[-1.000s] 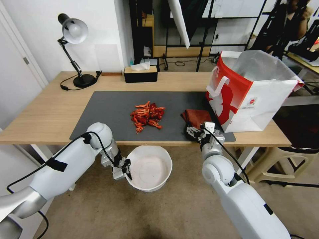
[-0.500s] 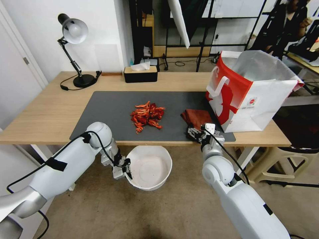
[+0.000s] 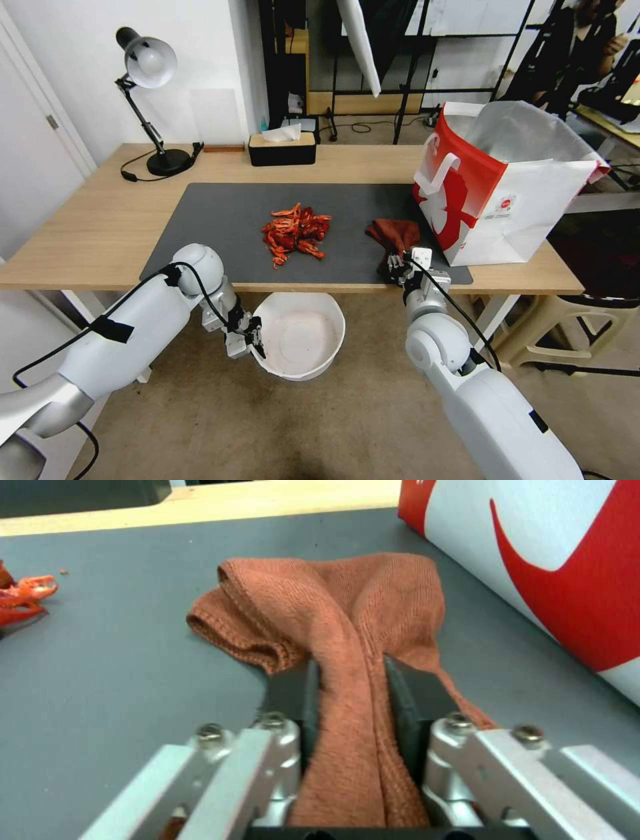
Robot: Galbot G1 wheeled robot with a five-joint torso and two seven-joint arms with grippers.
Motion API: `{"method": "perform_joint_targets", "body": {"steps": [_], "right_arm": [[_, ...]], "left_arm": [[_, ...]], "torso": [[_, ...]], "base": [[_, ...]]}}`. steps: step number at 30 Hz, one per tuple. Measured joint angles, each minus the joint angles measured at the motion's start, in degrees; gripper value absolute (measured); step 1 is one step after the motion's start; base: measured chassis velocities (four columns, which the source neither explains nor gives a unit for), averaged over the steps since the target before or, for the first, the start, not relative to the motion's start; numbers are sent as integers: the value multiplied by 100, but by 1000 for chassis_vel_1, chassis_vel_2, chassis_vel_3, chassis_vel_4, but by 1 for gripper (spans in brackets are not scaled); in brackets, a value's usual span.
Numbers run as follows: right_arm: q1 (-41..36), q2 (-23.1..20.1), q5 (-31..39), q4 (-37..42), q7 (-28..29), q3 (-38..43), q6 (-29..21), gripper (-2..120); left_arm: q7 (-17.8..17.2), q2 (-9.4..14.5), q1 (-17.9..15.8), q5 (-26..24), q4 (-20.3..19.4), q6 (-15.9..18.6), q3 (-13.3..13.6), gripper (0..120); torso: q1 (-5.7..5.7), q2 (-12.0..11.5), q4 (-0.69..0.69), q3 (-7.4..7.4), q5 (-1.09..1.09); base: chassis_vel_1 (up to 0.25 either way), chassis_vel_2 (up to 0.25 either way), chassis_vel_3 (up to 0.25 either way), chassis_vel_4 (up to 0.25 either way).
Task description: Sweep shrimp from table into container with towel, then put container into takeout bag.
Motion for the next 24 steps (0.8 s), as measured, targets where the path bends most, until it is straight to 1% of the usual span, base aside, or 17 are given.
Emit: {"method": "perform_joint_targets", "body": {"steps": [1,2,5,11,13,24], "right_arm": [[-3,-11,13,26,1,5,-3,15],[-3,-11,13,26,1,5,-3,15],[-12,-48,46,58,2,22,-11,5],[-27,-71,104,125,-19,37,15,5],[-27,-78,144,166,-78,44,121,5],[-13,-98,212,212,-183,47,282,5]], "left_arm": [[0,-4,-4,-3,0,0,-1,0],[0,-4,-4,-3,0,0,-1,0],[0,-10,-20,-7,3,0,-1,0],[0,-22,-24,-9,0,0,-8,0],[0,-23,-6,-9,-10,0,-17,0],[0,-12,24,-9,-25,0,-40,0]], "torso": [[0,0,0,0,0],[0,0,0,0,0],[0,0,0,0,0],[0,0,-1,0,0],[0,0,0,0,0],[0,0,0,0,0]], "base": [[0,0,0,0],[0,0,0,0],[0,0,0,0],[0,0,0,0],[0,0,0,0],[0,0,0,0]]}}
